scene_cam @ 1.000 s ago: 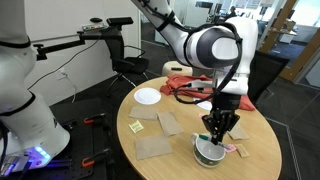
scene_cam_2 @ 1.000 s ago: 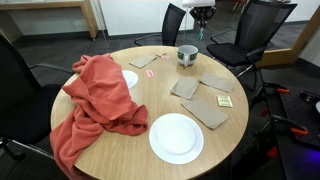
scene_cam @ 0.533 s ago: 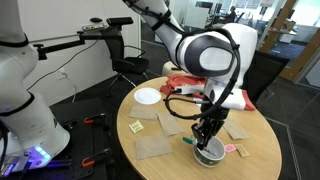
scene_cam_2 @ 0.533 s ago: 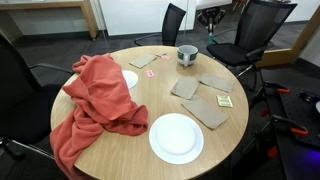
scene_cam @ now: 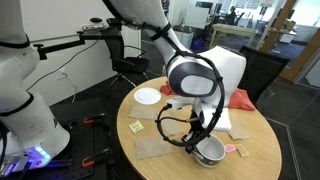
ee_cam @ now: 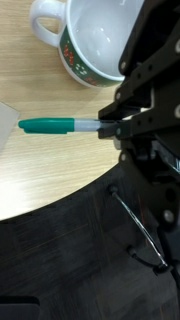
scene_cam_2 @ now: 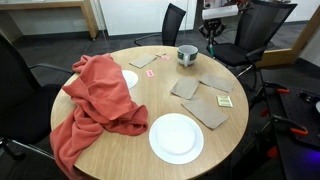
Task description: Put the marker on the table
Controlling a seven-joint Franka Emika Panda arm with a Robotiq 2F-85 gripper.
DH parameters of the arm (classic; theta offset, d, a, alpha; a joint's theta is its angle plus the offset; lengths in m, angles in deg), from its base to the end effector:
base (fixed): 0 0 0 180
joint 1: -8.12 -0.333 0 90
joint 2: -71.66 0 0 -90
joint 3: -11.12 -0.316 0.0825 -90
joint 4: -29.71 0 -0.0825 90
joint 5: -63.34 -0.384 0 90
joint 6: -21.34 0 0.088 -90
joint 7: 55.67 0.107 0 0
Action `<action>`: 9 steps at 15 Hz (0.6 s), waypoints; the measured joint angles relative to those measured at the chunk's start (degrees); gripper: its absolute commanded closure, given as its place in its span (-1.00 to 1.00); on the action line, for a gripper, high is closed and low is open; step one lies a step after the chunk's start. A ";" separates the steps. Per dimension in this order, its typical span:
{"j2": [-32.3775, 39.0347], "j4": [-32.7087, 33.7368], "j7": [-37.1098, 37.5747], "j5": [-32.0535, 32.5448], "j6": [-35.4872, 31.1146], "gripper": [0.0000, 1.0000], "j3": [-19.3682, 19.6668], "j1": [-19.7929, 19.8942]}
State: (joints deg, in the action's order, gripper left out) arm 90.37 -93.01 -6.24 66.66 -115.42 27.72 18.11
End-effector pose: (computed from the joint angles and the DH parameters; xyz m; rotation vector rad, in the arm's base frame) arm 0.5040 -0.2522 0.2508 2.4130 -1.7813 -0.0640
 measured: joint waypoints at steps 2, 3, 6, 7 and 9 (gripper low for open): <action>1.26 -0.63 -3.25 -3.03 -1.09 0.93 -0.16 0.31; 1.90 -0.87 -4.47 -4.43 -1.65 0.93 -0.23 0.45; 3.54 -1.72 -5.69 -7.47 -4.46 0.93 -0.26 0.72; 3.95 -2.04 -5.69 -7.99 -5.62 0.93 -0.25 0.73; 4.62 -2.93 -5.42 -8.72 -8.37 0.93 -0.21 0.72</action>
State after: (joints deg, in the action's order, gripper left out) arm 94.99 -95.94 -11.66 57.94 -123.79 27.51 18.83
